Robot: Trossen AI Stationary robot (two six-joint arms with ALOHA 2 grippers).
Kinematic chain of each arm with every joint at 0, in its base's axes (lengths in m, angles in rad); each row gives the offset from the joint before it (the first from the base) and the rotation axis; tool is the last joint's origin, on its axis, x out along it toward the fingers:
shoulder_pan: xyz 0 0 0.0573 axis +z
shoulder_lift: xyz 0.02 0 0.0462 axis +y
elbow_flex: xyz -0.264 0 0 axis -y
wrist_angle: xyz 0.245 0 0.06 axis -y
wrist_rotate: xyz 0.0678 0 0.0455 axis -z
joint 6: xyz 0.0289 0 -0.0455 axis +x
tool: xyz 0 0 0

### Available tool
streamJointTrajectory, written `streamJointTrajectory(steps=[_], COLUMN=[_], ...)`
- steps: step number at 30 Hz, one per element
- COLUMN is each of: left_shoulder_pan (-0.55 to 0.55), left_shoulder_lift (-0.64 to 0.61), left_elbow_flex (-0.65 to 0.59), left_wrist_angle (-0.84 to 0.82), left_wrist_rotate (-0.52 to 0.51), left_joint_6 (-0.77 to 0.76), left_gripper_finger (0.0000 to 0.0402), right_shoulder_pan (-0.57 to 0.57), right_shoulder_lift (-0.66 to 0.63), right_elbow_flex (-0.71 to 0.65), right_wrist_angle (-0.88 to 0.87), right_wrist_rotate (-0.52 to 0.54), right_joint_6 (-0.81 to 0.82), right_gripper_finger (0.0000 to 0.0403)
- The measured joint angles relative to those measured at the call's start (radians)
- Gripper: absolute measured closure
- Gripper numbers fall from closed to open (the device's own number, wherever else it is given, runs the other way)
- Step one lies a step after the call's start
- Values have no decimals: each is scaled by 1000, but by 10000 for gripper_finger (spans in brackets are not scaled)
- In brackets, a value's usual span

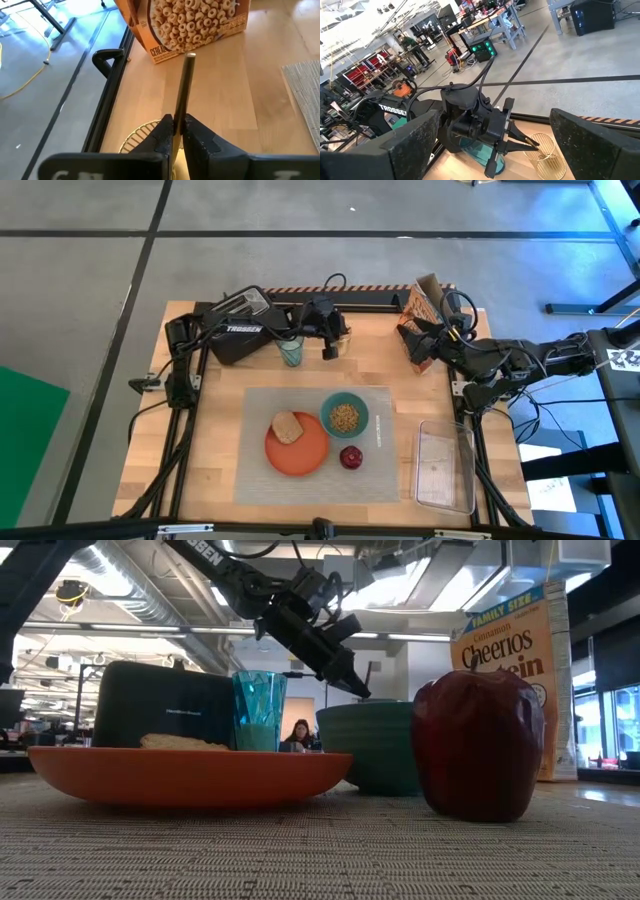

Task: Arrange a breakfast setting
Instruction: Put the spoon right next to the cereal bowl on the placemat

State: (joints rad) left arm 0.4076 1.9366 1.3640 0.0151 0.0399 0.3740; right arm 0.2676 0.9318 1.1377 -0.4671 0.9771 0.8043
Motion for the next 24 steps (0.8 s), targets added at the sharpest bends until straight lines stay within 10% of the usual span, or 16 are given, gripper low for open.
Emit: streamJointTrajectory(steps=[24], left_shoulder_pan=[4], left_shoulder_lift=[-35], left_elbow_flex=[206], left_wrist_angle=[-125], left_wrist_rotate=[-29], left_joint_6=[96], left_gripper_finger=[379], right_shoulder_pan=[0], right_shoulder_lift=[0], right_elbow_flex=[0], right_wrist_angle=[-8], right_wrist_rotate=[-9], right_joint_6=[-10], right_gripper_finger=[33])
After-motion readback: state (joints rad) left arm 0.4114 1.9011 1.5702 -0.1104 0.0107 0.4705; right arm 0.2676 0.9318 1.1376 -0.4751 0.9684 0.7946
